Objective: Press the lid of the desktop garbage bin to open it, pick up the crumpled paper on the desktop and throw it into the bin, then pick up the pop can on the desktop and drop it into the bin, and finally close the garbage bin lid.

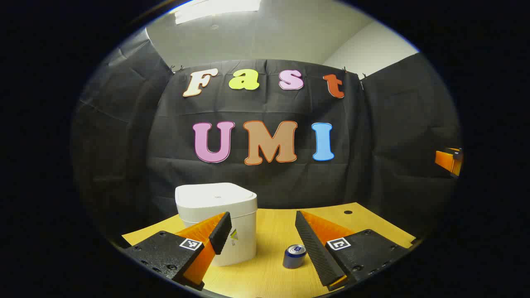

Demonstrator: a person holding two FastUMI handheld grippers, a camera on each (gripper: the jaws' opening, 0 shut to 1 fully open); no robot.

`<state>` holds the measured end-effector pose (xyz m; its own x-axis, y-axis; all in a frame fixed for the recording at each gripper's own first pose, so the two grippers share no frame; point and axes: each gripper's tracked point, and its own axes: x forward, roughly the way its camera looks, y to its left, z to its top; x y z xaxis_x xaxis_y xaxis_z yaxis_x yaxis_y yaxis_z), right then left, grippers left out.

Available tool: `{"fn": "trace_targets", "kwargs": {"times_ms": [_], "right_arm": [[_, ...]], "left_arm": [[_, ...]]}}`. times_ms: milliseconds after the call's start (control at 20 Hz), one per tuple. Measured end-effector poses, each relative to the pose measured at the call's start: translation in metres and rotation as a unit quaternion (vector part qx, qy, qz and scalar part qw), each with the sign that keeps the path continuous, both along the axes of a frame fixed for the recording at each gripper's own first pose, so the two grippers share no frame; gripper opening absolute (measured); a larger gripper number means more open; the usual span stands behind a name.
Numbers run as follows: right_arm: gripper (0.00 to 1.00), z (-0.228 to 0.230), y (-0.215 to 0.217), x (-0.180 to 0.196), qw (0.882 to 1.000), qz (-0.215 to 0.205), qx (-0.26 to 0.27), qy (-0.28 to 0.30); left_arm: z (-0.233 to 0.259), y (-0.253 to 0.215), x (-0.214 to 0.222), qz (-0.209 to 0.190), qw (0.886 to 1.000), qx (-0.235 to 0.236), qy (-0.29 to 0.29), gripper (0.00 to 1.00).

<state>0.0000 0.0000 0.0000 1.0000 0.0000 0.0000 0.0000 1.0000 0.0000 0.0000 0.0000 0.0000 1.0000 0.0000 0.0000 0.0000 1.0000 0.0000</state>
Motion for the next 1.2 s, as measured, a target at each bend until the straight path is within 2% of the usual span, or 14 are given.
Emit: {"fn": "trace_targets", "kwargs": {"times_ms": [500,550,600,1200], "right_arm": [[0.96,-0.0041,-0.0035,0.0014,1.0,0.001,0.005,0.005],[1.0,-0.0048,-0.0036,0.0024,1.0,0.002,0.005,0.006],[0.96,-0.0047,-0.0029,0.0028,1.0,0.003,0.005,0.006],[0.96,-0.0053,0.0019,0.0054,1.0,0.012,0.006,0.007]], "left_arm": [[-0.0007,-0.0036,-0.0009,-0.001,1.0,-0.001,0.0,0.94],[0.0001,-0.0036,-0.0006,0.0,1.0,-0.001,0.0,0.94],[0.0,-0.0032,-0.0012,0.001,1.0,-0.001,-0.001,0.93],[0.0003,-0.0038,-0.0008,0.002,1.0,0.003,-0.001,0.92]]}}
